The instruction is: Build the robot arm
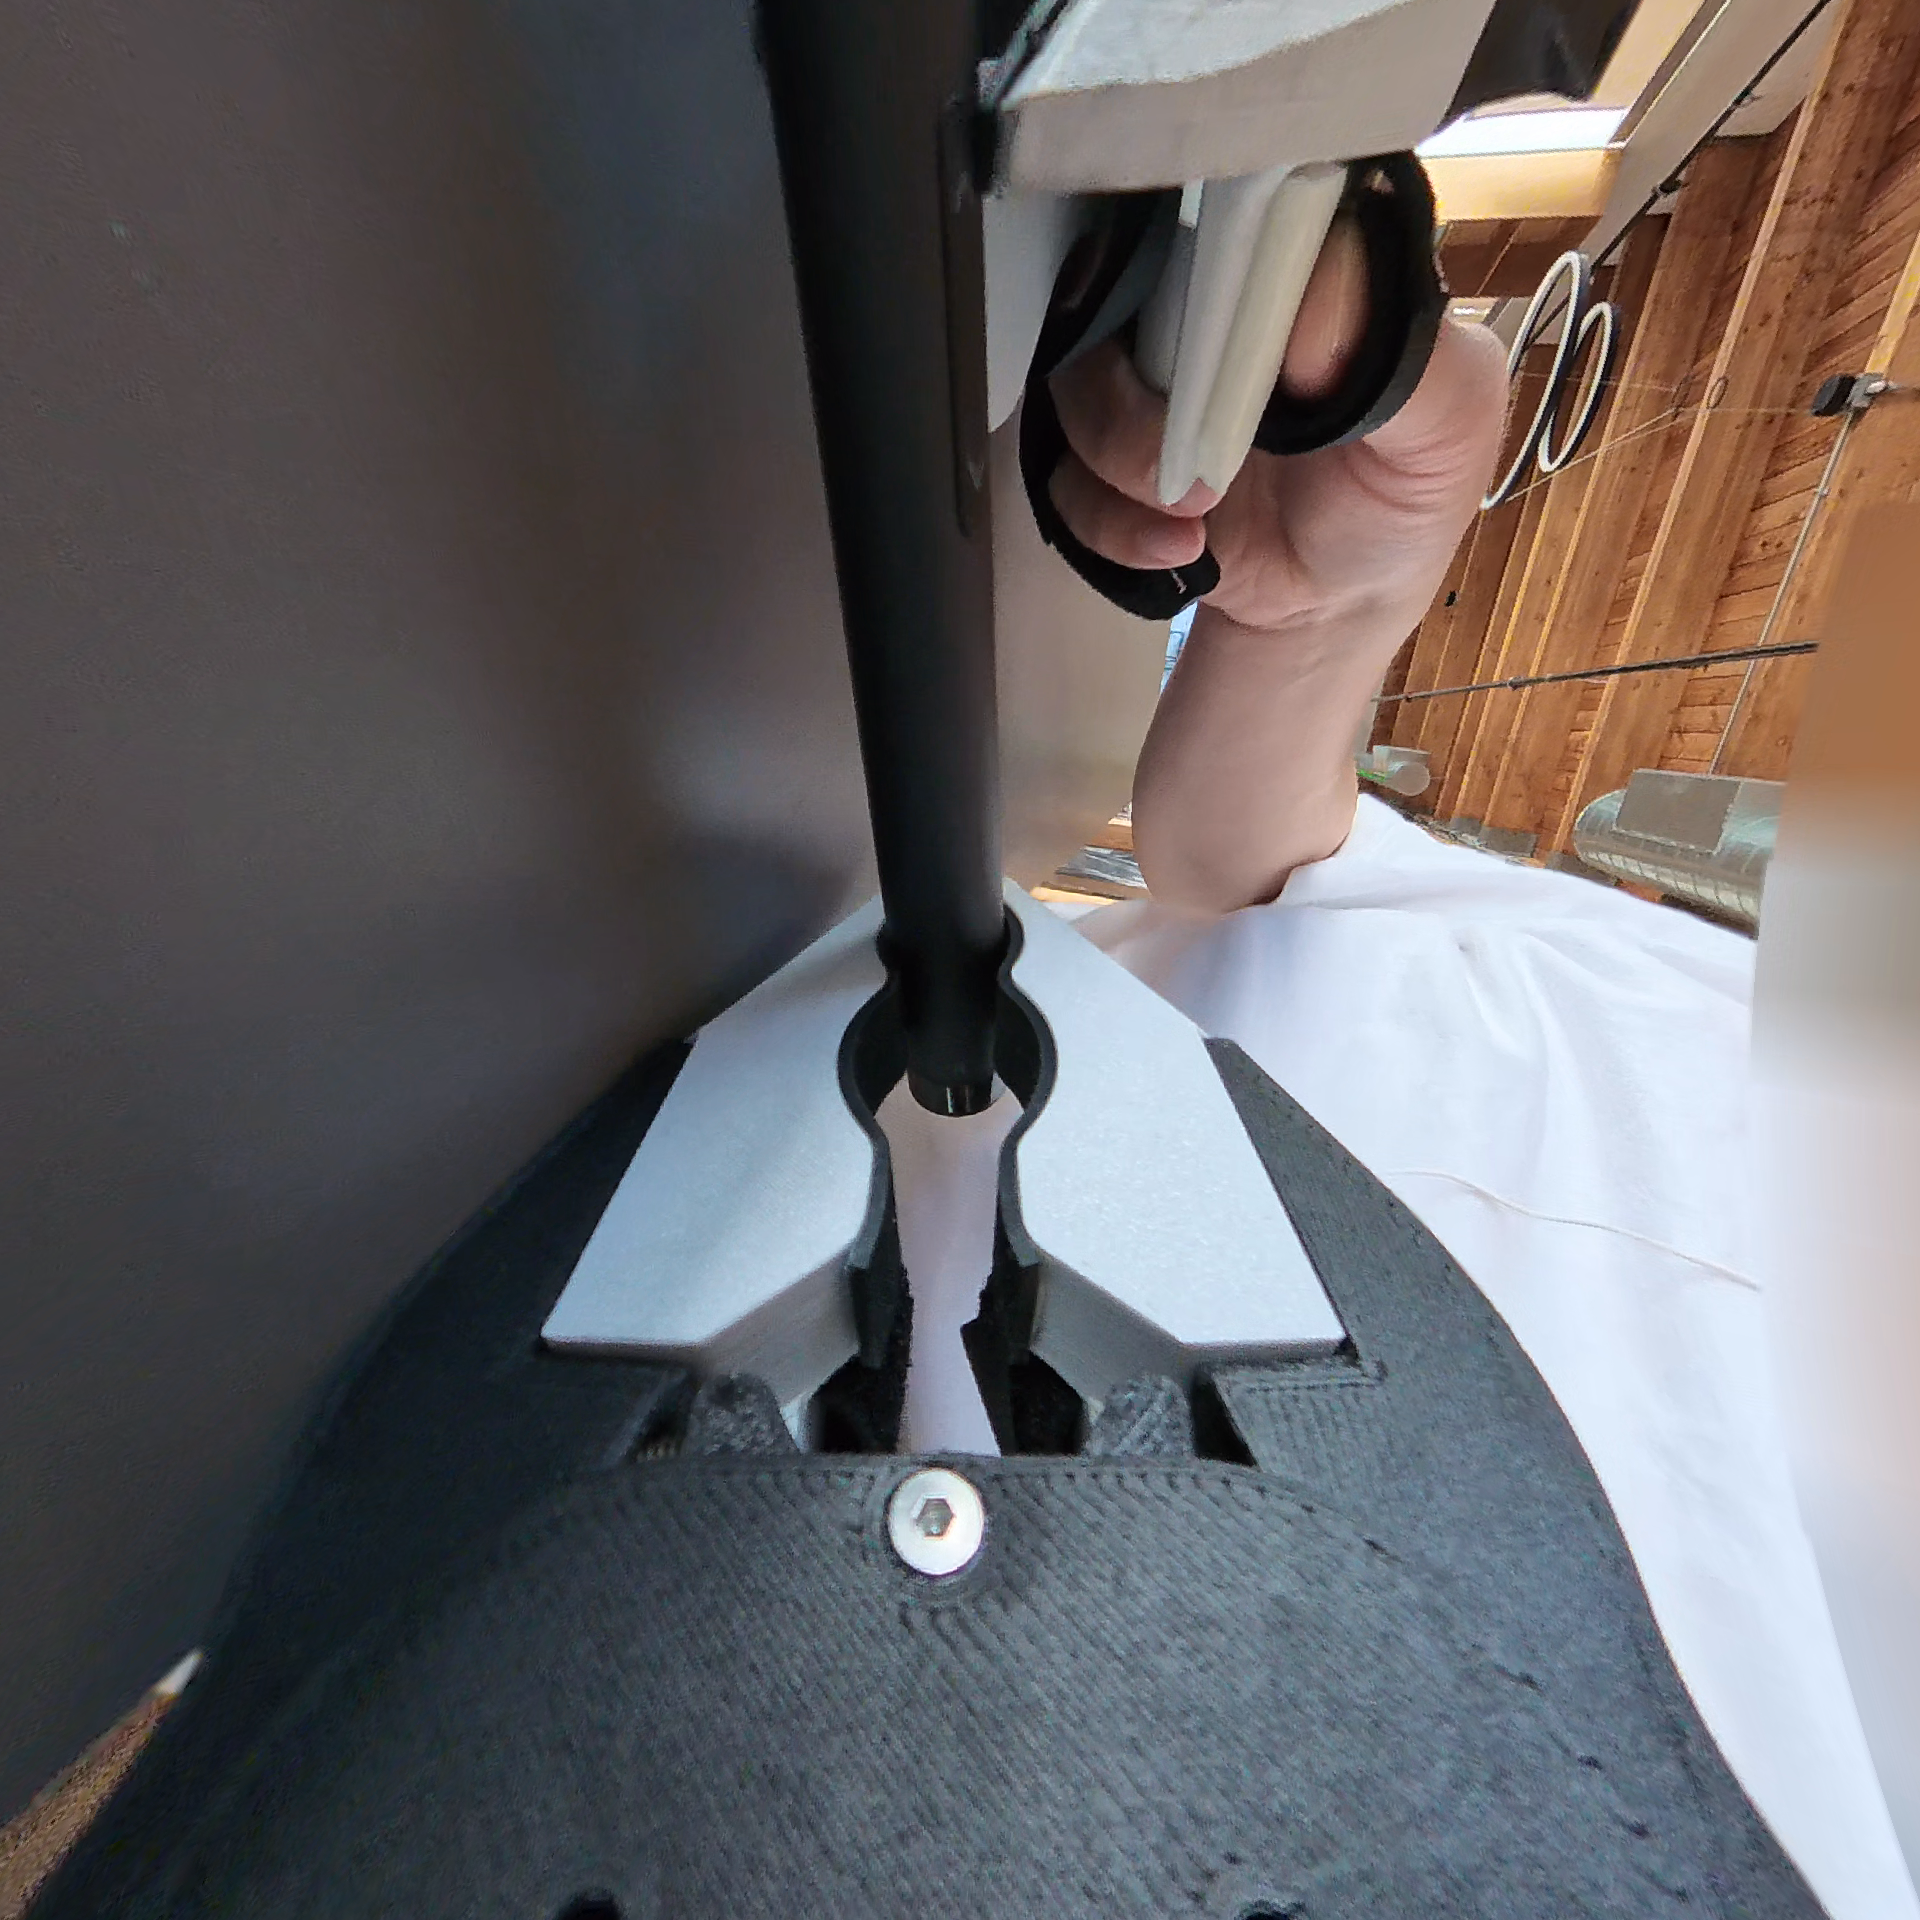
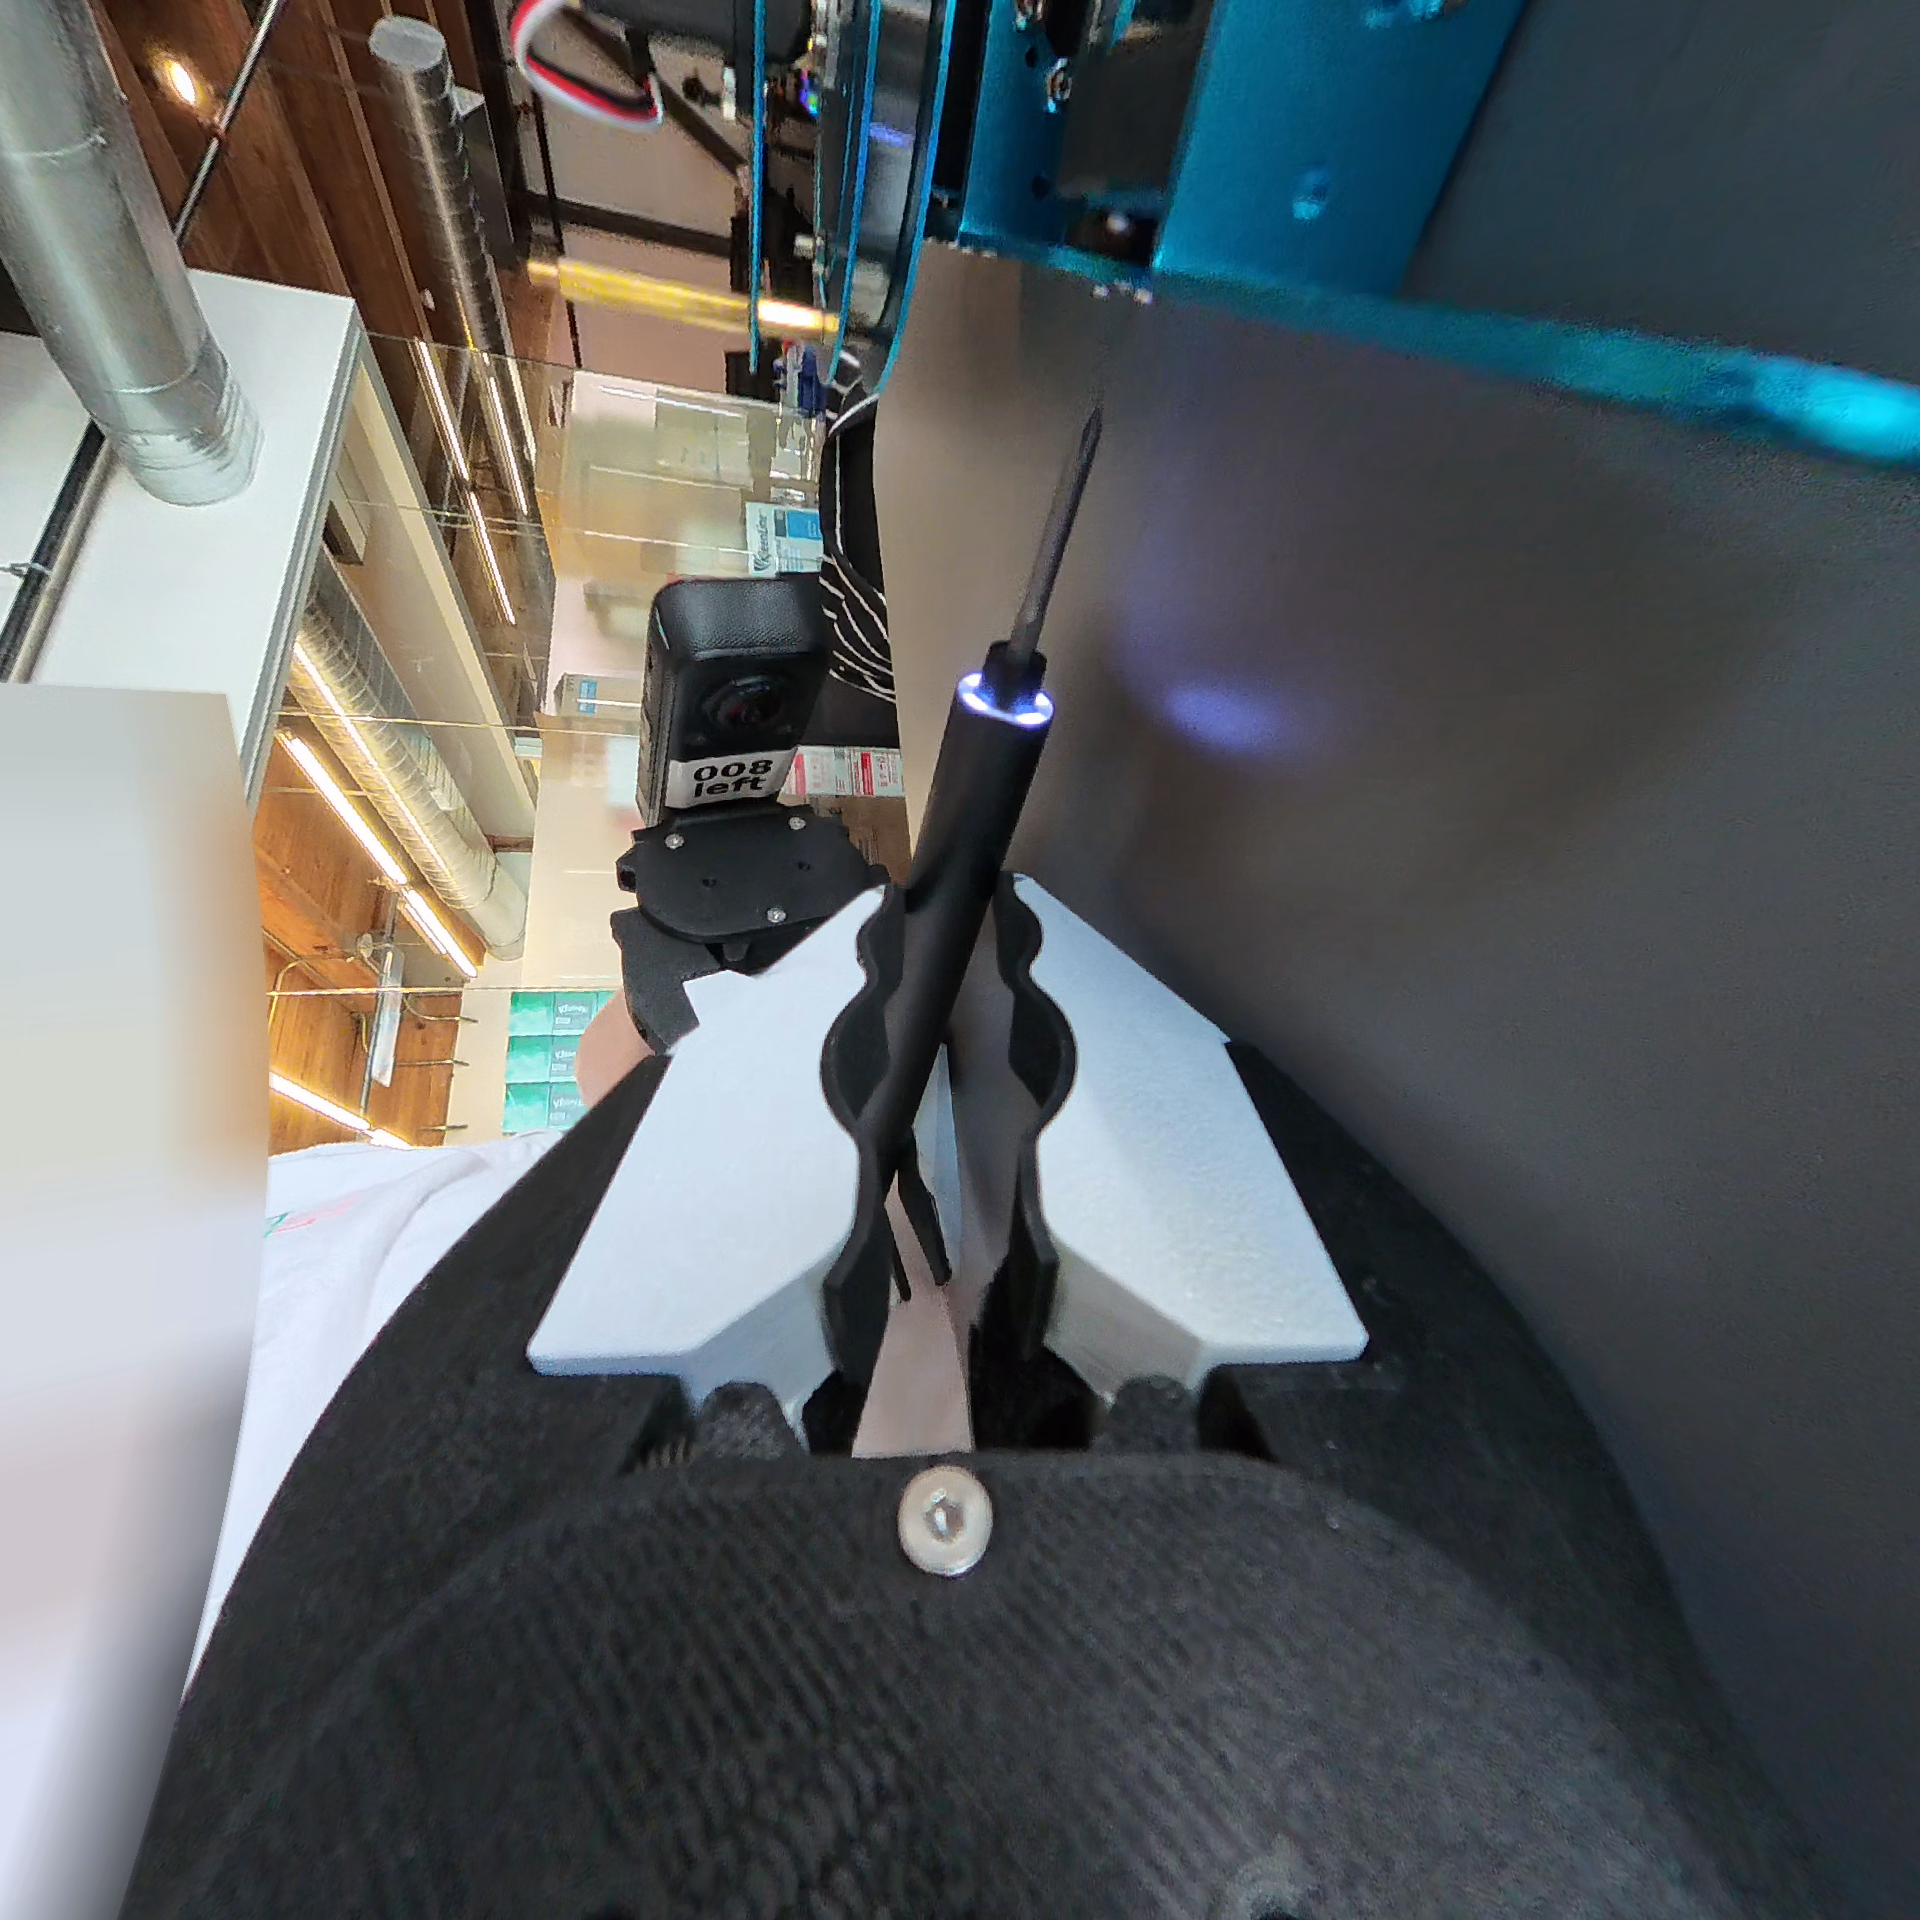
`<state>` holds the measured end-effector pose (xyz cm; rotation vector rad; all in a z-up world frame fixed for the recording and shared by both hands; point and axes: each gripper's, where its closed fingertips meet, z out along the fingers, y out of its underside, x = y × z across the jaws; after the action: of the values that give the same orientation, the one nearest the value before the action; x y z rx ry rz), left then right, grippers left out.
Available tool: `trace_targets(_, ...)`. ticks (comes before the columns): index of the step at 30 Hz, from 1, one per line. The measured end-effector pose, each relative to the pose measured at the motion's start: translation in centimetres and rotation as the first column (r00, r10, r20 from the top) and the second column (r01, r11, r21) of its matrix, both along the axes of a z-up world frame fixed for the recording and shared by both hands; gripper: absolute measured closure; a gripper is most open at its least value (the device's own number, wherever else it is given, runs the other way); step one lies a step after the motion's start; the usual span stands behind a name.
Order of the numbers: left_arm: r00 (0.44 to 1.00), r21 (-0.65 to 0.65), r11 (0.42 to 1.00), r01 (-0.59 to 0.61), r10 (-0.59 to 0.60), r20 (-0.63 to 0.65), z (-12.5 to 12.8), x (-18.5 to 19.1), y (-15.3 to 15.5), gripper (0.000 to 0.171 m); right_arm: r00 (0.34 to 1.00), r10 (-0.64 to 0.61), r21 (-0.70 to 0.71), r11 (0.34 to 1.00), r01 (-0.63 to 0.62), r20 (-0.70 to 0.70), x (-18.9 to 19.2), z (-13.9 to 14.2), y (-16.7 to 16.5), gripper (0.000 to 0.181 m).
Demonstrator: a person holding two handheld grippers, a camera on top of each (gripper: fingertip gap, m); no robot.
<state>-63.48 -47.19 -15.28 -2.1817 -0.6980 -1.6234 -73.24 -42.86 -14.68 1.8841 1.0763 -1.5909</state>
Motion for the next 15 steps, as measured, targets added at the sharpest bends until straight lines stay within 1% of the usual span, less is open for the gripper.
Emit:
trace_targets(3, 1.000, -0.013, 0.999, 0.030, -0.030, -0.008, -0.1, 0.4, -1.0, 0.163, 1.000, 0.020, -0.005, 1.000, -0.020, 0.002, 0.5, 0.0, -0.7, 0.164)
trace_targets(9, 0.999, -0.019, 0.999, 0.051, -0.051, 0.001, 0.0, 0.8, -2.1, 0.163, 0.999, 0.045, 0.002, 0.999, -0.046, 0.011, 1.7, 0.0, -1.2, 0.161)
trace_targets(11, 0.999, -0.025, 0.999, 0.047, -0.046, 0.012, 0.0, 0.8, -2.1, 0.163, 0.996, 0.088, 0.008, 0.996, -0.088, 0.031, 2.4, -0.2, -1.0, 0.160)
trace_targets(13, 0.999, -0.041, 0.998, 0.040, -0.040, -0.011, -0.3, 0.5, -2.1, 0.163, 0.988, 0.145, 0.014, 0.989, -0.146, 0.053, 3.5, -0.2, -0.7, 0.158)
trace_targets(15, 0.999, -0.052, 0.998, 0.037, -0.039, -0.036, -0.4, 0.3, -2.1, 0.163, 0.985, 0.156, 0.071, 0.984, -0.162, 0.079, 4.3, -0.7, 0.0, 0.159)
